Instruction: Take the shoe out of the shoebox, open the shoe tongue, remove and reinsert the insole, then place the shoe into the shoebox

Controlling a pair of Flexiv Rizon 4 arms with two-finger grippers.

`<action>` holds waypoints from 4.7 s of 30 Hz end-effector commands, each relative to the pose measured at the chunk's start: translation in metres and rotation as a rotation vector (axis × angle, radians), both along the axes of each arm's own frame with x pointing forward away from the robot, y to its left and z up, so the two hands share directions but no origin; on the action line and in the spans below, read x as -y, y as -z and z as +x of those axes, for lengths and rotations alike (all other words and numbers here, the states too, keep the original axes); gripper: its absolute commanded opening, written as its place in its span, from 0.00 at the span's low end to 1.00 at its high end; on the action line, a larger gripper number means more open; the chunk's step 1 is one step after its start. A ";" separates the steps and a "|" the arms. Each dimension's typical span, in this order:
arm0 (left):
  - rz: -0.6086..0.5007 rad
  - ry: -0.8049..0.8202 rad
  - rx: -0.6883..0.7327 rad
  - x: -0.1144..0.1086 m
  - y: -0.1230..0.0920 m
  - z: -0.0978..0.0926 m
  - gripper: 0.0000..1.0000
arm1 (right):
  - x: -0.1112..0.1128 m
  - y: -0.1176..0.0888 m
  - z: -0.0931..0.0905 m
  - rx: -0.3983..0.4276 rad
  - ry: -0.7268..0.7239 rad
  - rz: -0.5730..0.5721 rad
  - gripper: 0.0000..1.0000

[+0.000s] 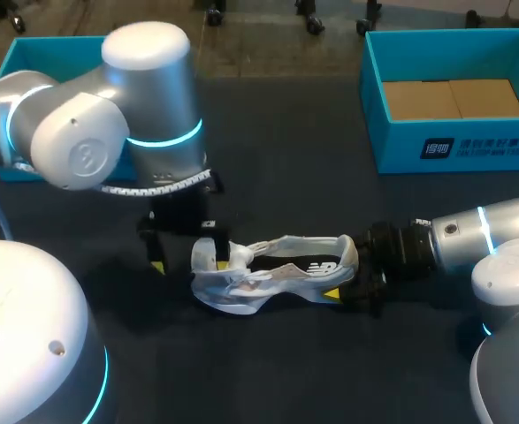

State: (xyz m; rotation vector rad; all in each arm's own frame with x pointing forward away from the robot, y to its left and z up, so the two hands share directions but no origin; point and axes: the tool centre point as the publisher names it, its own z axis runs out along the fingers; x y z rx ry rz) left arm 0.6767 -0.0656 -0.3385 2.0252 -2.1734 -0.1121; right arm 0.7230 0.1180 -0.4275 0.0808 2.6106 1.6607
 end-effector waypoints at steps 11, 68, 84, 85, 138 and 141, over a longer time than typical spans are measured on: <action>-0.118 0.431 0.020 0.013 -0.043 0.016 1.00 | -0.003 0.003 0.002 0.000 0.002 -0.003 0.00; -0.223 1.511 0.184 0.119 -0.134 0.016 0.00 | -0.003 0.003 0.002 0.000 0.002 -0.003 0.00; -0.349 1.534 0.268 0.148 -0.092 0.025 0.00 | -0.003 0.003 0.002 0.000 0.002 -0.003 0.00; -0.346 1.534 0.268 0.149 -0.090 0.024 0.00 | -0.003 0.003 0.002 0.000 0.002 -0.003 0.00; -0.305 1.689 0.146 0.177 0.027 0.025 0.00 | -0.003 0.003 0.002 0.000 0.002 -0.003 0.00; -0.303 1.705 0.123 0.176 0.030 0.028 0.00 | -0.003 0.003 0.002 0.000 0.002 -0.003 0.00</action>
